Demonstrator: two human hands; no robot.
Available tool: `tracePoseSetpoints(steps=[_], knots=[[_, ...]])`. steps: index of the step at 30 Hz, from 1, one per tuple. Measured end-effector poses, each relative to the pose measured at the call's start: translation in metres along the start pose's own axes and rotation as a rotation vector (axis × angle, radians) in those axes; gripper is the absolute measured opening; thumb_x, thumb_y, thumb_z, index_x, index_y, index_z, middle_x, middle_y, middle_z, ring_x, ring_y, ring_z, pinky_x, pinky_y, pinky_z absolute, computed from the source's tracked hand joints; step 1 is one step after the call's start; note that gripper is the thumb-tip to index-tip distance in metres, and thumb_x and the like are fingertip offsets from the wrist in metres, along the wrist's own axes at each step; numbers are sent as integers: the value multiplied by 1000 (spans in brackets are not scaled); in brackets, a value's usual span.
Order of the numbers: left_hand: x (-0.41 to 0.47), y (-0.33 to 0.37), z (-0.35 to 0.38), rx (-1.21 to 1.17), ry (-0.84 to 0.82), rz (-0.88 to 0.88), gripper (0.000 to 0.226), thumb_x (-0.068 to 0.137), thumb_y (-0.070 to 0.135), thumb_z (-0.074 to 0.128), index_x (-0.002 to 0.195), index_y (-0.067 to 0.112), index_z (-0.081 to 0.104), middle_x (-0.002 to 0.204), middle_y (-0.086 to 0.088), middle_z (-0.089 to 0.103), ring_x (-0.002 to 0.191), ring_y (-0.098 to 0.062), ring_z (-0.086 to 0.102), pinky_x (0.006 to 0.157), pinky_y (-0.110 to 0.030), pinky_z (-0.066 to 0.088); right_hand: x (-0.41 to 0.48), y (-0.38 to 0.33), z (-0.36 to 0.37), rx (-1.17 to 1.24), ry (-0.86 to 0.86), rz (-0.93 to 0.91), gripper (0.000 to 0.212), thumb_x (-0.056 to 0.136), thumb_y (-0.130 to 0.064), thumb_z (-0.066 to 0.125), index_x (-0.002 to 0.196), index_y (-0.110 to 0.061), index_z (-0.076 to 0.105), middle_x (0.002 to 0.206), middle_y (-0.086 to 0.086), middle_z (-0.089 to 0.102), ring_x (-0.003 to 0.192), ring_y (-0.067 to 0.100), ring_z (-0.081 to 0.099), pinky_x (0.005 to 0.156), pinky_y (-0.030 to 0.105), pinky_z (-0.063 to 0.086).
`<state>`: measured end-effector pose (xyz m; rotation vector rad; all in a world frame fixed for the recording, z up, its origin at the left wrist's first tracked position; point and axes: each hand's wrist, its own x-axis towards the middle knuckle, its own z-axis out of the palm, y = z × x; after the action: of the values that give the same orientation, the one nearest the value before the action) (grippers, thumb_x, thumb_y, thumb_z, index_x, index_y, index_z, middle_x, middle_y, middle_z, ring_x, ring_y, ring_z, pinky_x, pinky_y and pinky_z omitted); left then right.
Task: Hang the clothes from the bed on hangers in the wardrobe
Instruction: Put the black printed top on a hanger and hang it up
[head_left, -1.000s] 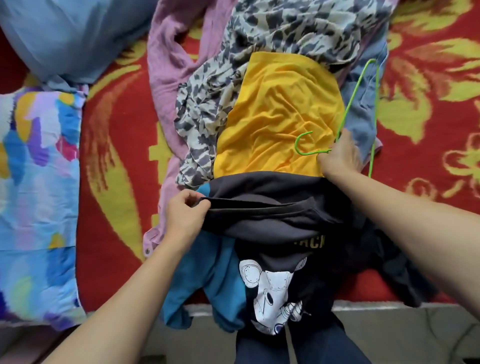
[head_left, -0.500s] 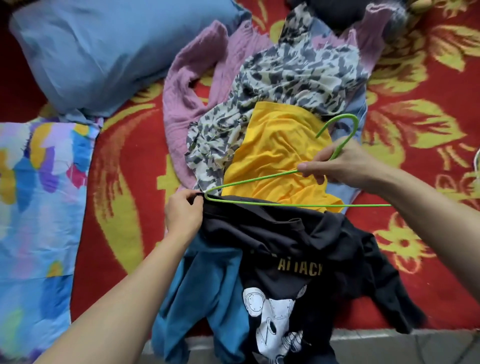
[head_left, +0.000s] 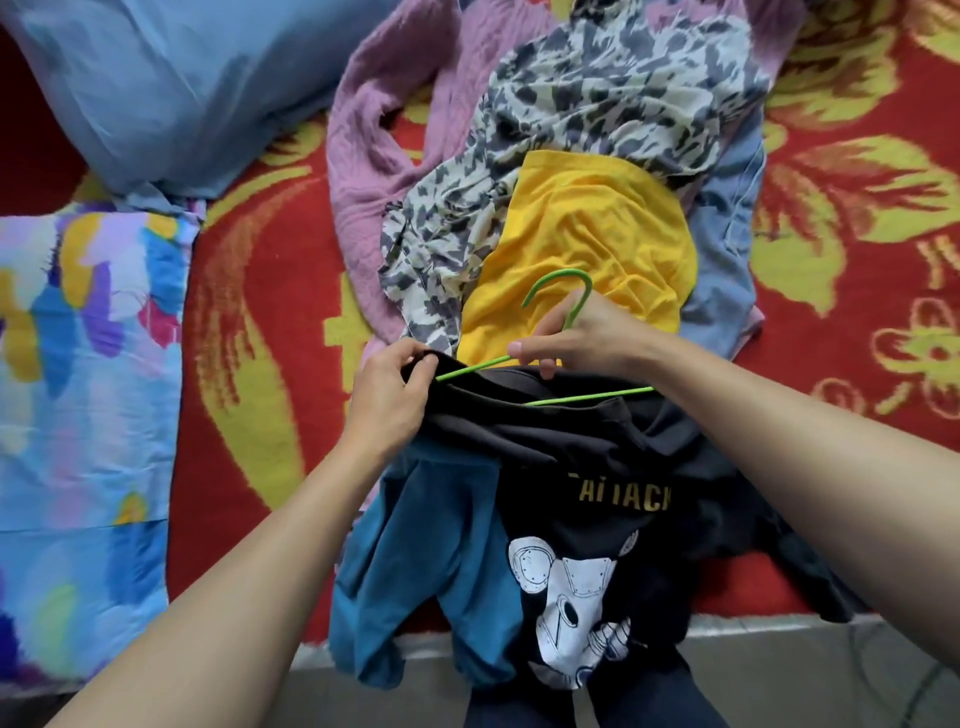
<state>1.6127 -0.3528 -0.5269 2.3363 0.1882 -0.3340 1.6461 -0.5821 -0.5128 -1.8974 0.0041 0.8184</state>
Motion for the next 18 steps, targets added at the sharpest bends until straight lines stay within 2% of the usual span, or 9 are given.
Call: tracePoseSetpoints(steps=[3, 6, 8, 9, 11, 13, 15, 18], knots=[[2, -13, 0, 83, -112, 14, 16, 95, 21, 51, 85, 12, 60, 80, -4, 61, 83, -24, 54, 72, -32, 37, -7, 5, -6, 15, -15, 27, 26, 77, -33, 79, 83, -8, 75, 67, 3, 71, 59, 14, 54, 55, 20, 42], [-5, -22, -2, 67, -84, 9, 19, 96, 18, 49, 81, 8, 53, 75, -6, 56, 75, -24, 48, 65, -32, 29, -26, 30, -31, -106, 63, 113, 33, 78, -43, 75, 90, -12, 74, 70, 2, 70, 66, 14, 61, 57, 20, 45], [-9, -25, -2, 36, -43, 3, 20, 96, 18, 49, 81, 6, 53, 73, -8, 54, 73, -23, 46, 64, -33, 29, -41, 60, -53, -98, 251, 198, 43, 82, -55, 65, 86, -14, 75, 77, 5, 73, 73, 18, 65, 69, 31, 51], [-11, -23, 0, 13, -35, 3, 20, 96, 18, 49, 80, 7, 53, 72, -6, 53, 72, -21, 45, 65, -34, 31, -46, 75, -60, -38, 385, 217, 44, 85, -55, 61, 83, -12, 74, 79, 7, 72, 74, 21, 64, 76, 36, 52], [-11, -10, 8, -46, -35, 4, 19, 97, 18, 48, 80, 10, 54, 68, 3, 50, 69, -16, 44, 67, -35, 33, -45, 93, -57, -47, 580, 197, 38, 90, -47, 60, 76, -15, 73, 72, 8, 68, 69, 22, 59, 72, 36, 50], [-8, 10, 17, -71, -10, 29, 17, 96, 18, 49, 83, 11, 57, 67, 7, 50, 69, -14, 44, 68, -34, 33, -33, 94, -34, -181, 562, 155, 33, 91, -44, 59, 73, -20, 72, 65, 7, 65, 67, 25, 58, 66, 37, 47], [-4, 23, 20, -60, 14, 56, 16, 95, 14, 49, 81, 11, 55, 64, 9, 48, 69, -15, 45, 64, -31, 31, -22, 84, -7, -274, 515, 165, 32, 90, -46, 57, 76, -22, 73, 63, -2, 61, 69, 21, 57, 65, 37, 46], [-2, 22, 12, -89, -57, 60, 11, 86, 13, 48, 77, 18, 51, 64, 9, 49, 70, -16, 44, 60, -24, 32, -15, 79, 11, -292, 506, 242, 29, 91, -46, 55, 78, -26, 73, 72, -5, 63, 77, 19, 58, 70, 35, 46]])
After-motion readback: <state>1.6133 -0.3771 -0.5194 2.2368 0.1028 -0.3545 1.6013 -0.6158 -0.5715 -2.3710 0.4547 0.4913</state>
